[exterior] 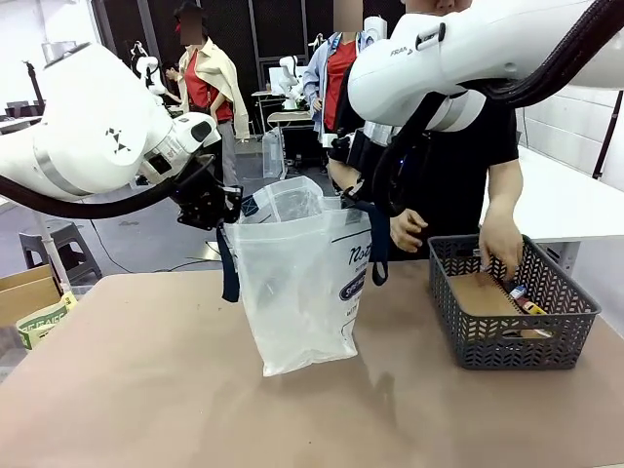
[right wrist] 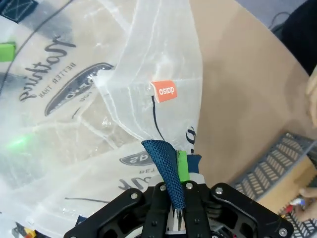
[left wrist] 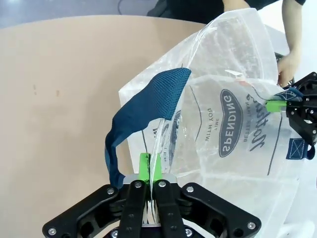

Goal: Transfer purchased items from the store into the shopping bag.
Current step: Open the Reusable shopping bag in the center of the table.

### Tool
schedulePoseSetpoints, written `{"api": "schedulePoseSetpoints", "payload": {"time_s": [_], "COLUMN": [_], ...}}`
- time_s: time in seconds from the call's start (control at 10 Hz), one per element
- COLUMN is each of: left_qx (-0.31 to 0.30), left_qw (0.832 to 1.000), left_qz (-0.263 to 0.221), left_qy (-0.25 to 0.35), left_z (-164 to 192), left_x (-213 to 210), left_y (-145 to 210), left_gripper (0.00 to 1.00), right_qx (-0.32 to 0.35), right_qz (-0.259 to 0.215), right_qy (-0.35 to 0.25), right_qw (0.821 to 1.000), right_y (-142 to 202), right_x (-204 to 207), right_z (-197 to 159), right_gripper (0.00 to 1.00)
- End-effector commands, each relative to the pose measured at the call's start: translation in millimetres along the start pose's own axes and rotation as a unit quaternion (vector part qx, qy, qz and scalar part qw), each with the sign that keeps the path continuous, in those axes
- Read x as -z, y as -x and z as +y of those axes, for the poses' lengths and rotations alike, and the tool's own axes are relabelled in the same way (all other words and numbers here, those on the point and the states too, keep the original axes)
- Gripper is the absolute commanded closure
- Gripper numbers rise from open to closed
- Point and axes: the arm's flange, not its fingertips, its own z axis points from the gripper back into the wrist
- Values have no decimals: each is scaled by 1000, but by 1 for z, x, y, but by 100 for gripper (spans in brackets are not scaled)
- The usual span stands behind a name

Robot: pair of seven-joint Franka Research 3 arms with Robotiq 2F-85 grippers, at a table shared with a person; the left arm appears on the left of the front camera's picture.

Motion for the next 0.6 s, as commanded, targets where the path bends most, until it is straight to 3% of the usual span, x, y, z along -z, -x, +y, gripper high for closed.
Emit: {"api": "schedulePoseSetpoints", "payload": {"time_s": [0.0, 0.5], "left_qx": [23, 61], "left_qw": [999, 997], "left_qz": [-18, -33], "left_qy": [-16, -17], "left_z": [9, 17], "left_x": [5, 9], "left_y": [6, 15], "left_gripper": [100, 100], "right_qx": [6, -26], "right_qz": [26, 11], "right_qy": [6, 5], "right_qw": [1000, 1000], "right_y": [2, -8], "right_x": [-14, -21], "right_z": [-18, -40], "right_gripper": [100, 100]}}
